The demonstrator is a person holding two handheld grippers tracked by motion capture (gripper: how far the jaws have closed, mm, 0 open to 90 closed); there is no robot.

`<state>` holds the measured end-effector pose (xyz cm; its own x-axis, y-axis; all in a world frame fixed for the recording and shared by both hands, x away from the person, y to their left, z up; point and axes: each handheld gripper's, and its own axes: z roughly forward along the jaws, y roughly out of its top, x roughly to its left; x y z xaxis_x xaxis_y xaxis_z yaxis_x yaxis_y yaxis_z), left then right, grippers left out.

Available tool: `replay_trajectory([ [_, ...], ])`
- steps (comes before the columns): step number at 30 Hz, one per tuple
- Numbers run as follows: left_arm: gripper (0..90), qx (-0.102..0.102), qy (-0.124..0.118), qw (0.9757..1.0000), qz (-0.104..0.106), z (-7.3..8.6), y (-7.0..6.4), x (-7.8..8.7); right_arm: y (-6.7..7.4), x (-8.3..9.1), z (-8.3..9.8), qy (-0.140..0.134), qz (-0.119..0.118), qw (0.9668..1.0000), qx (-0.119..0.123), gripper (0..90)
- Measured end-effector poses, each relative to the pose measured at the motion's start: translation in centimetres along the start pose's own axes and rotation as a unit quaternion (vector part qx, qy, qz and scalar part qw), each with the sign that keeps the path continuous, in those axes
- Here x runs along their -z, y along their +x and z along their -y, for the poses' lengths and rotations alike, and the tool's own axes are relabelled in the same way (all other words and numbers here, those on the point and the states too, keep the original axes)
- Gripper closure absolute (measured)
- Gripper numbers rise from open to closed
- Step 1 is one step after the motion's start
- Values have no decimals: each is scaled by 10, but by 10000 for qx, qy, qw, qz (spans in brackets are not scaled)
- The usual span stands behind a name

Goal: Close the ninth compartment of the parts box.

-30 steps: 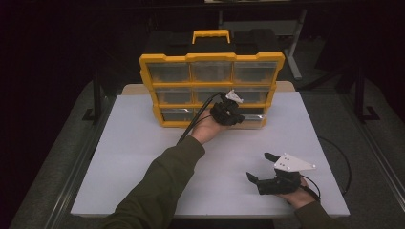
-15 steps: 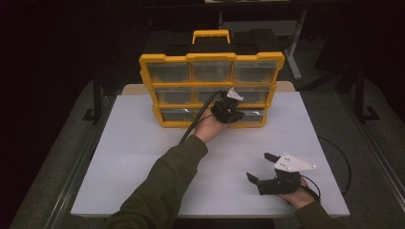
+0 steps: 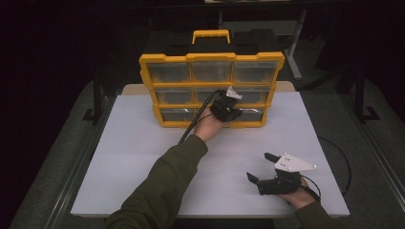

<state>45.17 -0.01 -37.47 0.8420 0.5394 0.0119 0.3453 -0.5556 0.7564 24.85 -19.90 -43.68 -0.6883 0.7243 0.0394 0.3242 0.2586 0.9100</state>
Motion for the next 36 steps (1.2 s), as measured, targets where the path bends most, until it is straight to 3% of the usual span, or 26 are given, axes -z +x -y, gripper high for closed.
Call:
replay_trajectory([
  [8, 899, 24, 28, 10000, 54, 1, 2, 0, -1, 0, 0, -20, -6, 10000, 0, 57],
  [12, 886, 37, 31, 9998, 207, 1, 3, 2, 0, 0, 0, -1, -9, 10000, 5, 57],
  [14, 840, 153, -39, 9994, 315, 2, 0, 3, 0, 0, -1, -14, -11, 10000, -26, 57],
  [17, 775, 18, 58, 9993, 380, 2, -2, 8, -1, 0, 0, -5, -1, 10000, 5, 57],
  [18, 743, 98, 14, 9990, 445, 3, -4, 9, -1, 0, 0, -7, 4, 10000, 19, 57],
  [20, 700, 29, 102, 9984, 556, 4, -3, 13, -1, 1, 0, -13, 18, 10000, -5, 57],
  [23, 646, 82, -2, 9980, 621, 7, -6, 17, -1, 2, 0, -39, 24, 10000, -31, 57],
  [29, 479, -89, -39, 9974, 715, 16, -9, 29, -2, 1, 0, -21, 21, 10000, 16, 57],
  [36, 290, -2, -162, 9970, 761, 29, -13, 41, -2, 1, 0, -4, 13, 10000, -17, 57],
])
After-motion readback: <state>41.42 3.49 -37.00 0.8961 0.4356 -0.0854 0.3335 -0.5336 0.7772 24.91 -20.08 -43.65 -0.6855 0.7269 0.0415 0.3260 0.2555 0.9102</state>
